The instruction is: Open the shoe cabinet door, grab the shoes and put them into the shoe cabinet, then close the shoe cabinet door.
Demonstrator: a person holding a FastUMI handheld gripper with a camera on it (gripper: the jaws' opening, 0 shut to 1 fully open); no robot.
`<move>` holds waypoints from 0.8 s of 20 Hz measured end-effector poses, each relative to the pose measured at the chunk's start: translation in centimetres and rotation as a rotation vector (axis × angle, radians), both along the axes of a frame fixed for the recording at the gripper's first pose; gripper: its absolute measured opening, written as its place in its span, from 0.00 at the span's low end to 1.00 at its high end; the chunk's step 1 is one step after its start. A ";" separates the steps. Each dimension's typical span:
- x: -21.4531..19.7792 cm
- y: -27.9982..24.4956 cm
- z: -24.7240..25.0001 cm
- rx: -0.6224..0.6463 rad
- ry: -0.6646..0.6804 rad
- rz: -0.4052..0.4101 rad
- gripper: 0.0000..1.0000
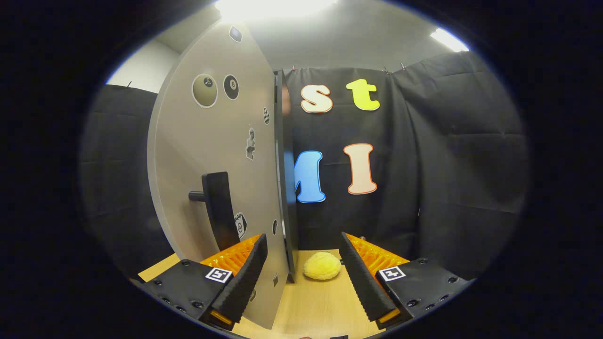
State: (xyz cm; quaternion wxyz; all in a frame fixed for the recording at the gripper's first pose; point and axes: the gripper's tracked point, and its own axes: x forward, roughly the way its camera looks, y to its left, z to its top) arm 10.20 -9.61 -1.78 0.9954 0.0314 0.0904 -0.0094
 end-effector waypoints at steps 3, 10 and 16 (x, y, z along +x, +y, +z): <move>0.3 3.2 -0.2 0.016 0.013 0.035 0.97; 1.6 12.0 -0.3 0.031 0.032 0.140 0.97; 4.9 19.3 1.2 0.090 0.006 0.284 0.97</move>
